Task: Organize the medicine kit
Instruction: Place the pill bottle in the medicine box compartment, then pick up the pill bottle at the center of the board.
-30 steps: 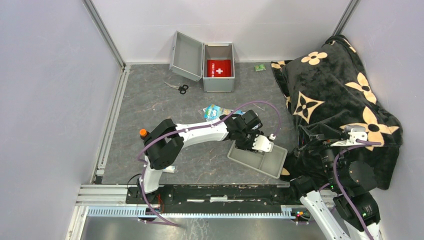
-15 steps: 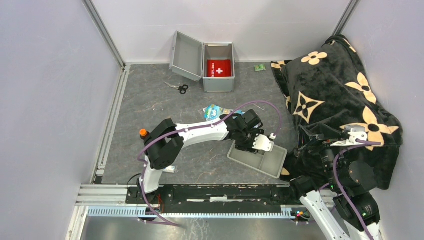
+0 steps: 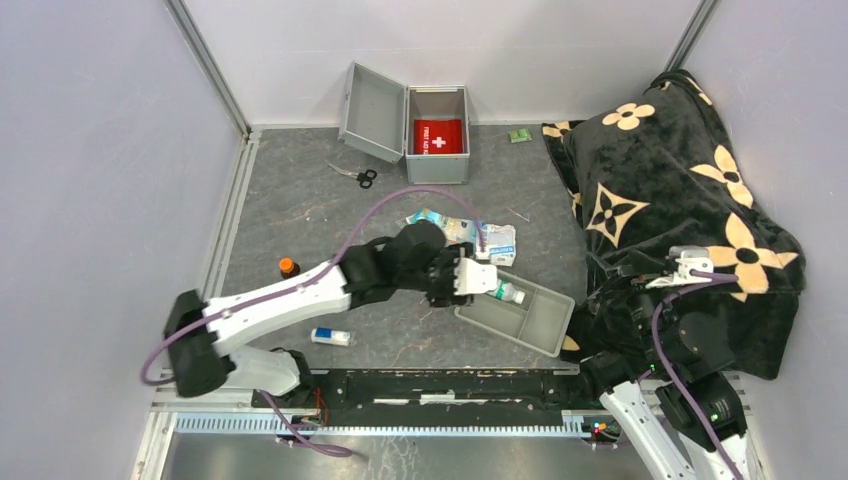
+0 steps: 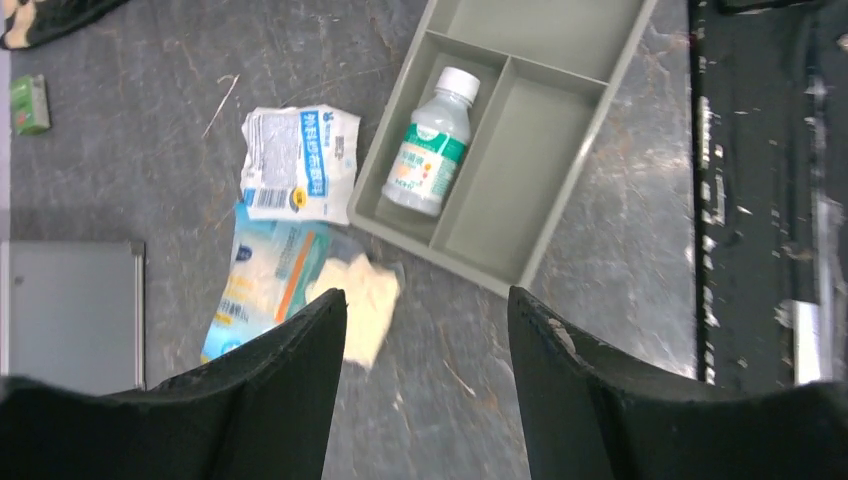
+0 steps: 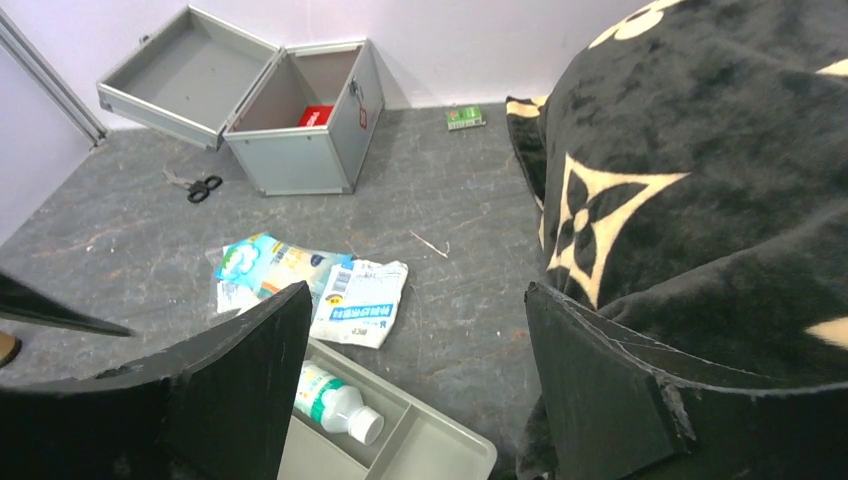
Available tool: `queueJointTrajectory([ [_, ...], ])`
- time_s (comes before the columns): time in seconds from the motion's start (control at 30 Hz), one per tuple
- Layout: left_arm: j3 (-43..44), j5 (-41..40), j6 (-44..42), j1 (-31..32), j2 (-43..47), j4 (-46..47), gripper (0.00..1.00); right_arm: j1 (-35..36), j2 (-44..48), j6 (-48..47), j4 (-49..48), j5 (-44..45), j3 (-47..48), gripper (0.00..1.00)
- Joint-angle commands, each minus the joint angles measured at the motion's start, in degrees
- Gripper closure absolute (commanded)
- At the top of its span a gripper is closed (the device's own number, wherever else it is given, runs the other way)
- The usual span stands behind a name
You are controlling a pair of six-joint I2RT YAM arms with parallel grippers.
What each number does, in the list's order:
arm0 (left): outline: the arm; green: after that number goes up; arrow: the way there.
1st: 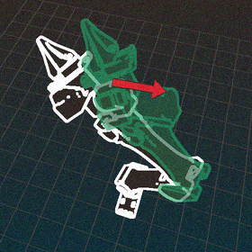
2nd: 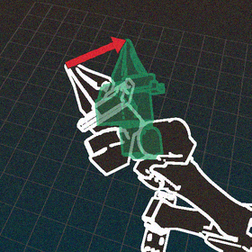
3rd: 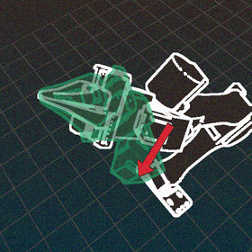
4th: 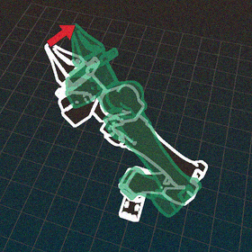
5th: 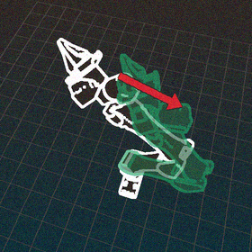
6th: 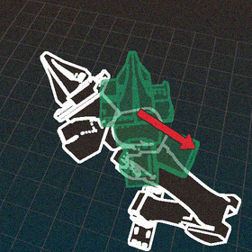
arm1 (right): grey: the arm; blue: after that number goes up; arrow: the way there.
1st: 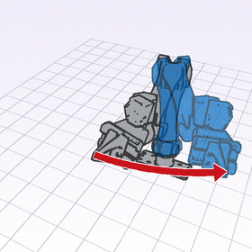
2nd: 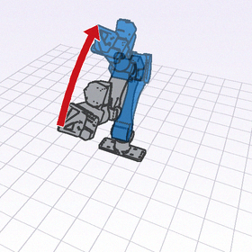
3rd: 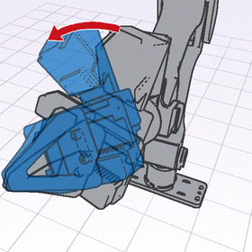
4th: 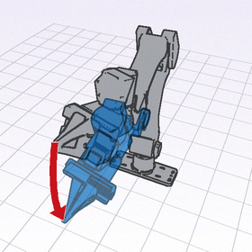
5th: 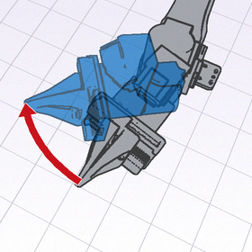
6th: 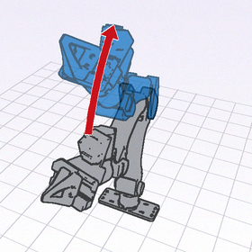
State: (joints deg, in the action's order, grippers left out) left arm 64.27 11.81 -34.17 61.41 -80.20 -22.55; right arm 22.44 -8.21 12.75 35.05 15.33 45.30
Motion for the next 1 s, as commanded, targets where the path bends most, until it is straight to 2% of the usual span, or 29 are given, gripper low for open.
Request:
queueJointTrajectory([
  [0.0, -6.3, -2.3, 7.6, -0.1, 10.1, -8.7, 0.33, 0.0, 0.8, 1.1, -2.3, -0.9, -2.8, 0.15],
  [0.1, -10.7, -7.2, 10.5, -0.1, 15.9, -14.9, 0.34, 0.0, 0.7, 2.3, -3.8, -2.4, -4.9, 0.15],
  [0.2, -14.1, -13.5, 14.6, -0.1, 23.5, -14.0, 0.33, -0.1, 0.3, 3.5, -4.8, -4.2, -6.7, 0.15],
  [0.33, -16.2, -23.3, 23.2, -0.2, 31.5, -10.2, 0.23, 0.0, -1.2, 4.1, -4.6, -5.9, -7.7, 0.15],
  [0.4, -16.6, -33.0, 29.1, -0.2, 33.3, -8.5, 0.17, 0.0, -2.4, 4.3, -4.0, -6.8, -7.8, 0.15],
  [0.47, -15.9, -44.9, 39.5, -0.2, 33.2, -9.3, 0.11, -0.1, -3.5, 4.6, -3.7, -7.6, -7.9, 0.15],
  [0.53, -14.1, -56.0, 52.9, -0.2, 30.9, -14.3, 0.07, -0.1, -4.1, 5.2, -3.8, -8.4, -8.2, 0.15],
  [0.57, -12.9, -60.8, 58.6, -0.6, 29.3, -18.4, 0.06, -0.1, -4.3, 5.4, -3.8, -8.7, -8.4, 0.14],
  [0.63, -9.0, -71.2, 75.9, -4.4, 25.8, -33.9, 0.05, -0.1, -4.4, 5.9, -4.2, -9.3, -8.9, 0.14],
  [0.67, -8.2, -71.3, 80.4, -9.0, 25.1, -37.7, 0.05, 0.0, -4.5, 6.1, -4.4, -9.6, -9.0, 0.15],
  [0.77, -10.1, -60.7, 70.9, -24.7, 29.2, -28.5, 0.04, -0.1, -4.9, 6.2, -4.3, -10.6, -8.9, 0.15],
  [0.83, -11.9, -57.3, 66.3, -32.9, 31.7, -23.6, 0.03, -0.1, -5.3, 6.3, -4.0, -11.2, -8.6, 0.15],
  [0.97, -12.4, -51.6, 59.7, -47.4, 28.1, -18.7, 0.00, 0.0, -5.7, 5.8, -3.4, -11.2, -8.0, 0.14],
])
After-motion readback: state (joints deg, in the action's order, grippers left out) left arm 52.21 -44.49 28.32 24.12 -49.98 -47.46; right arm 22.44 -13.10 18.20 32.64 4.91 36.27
